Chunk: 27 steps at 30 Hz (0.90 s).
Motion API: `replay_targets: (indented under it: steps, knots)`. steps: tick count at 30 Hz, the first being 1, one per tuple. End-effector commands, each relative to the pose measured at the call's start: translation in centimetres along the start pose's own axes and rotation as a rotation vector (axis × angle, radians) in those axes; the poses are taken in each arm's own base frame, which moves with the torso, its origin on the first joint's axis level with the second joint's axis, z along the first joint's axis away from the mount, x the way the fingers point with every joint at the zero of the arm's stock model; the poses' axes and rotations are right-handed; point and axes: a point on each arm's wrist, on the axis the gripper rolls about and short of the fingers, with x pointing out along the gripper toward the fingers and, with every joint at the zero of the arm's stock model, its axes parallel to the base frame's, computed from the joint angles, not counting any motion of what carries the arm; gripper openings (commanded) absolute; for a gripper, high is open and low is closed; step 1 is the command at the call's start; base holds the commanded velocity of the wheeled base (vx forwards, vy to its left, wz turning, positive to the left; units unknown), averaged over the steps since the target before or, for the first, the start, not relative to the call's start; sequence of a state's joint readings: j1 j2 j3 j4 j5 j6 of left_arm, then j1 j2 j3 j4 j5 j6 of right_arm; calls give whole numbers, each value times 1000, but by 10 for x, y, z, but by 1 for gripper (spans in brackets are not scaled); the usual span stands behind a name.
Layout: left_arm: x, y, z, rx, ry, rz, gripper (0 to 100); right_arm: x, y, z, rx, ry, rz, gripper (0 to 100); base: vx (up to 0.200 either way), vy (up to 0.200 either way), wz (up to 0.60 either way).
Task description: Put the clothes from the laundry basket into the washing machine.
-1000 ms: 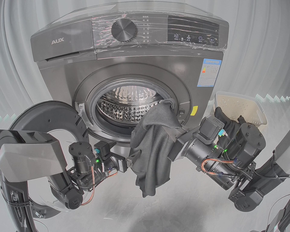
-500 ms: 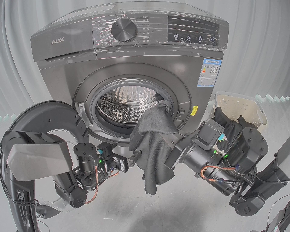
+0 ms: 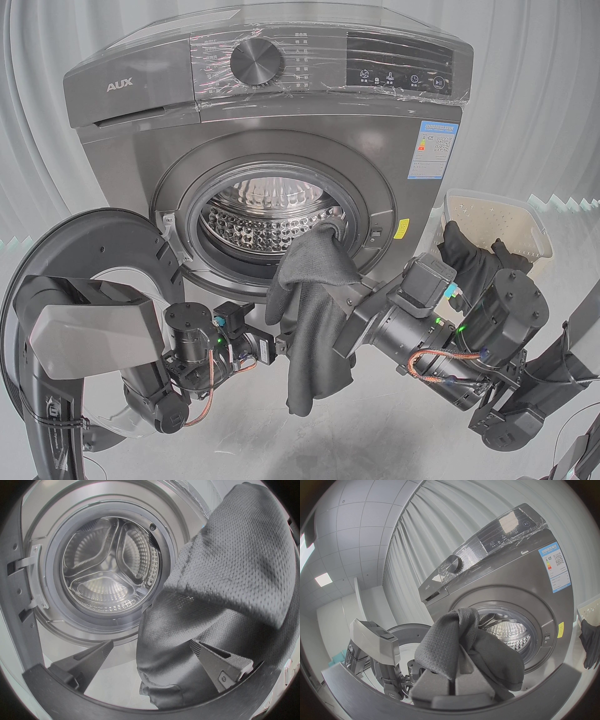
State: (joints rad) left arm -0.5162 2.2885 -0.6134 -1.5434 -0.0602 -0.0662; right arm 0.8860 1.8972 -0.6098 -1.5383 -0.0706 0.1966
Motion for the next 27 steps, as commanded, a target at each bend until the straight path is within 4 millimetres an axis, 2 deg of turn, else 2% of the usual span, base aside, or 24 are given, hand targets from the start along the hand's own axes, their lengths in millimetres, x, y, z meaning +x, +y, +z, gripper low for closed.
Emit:
replay_targets:
  steps: [1,11,20,27]
  knots:
    - [3,0,-6,4,14,-27,100,0,0,-4,-1,12,1,0,0,0,0]
    - [5,-1,-10,10,25,-105,100,-1,0,-5,-1,17,4,0,0,0,0]
    - [10,10,-2,14,-14,-77,100,-7,-3,-12,-3,56,-3,0,0,0,0]
    - [9,4,-5,17,1,-102,100,-7,-3,-13,-1,59,-3,0,0,0,0]
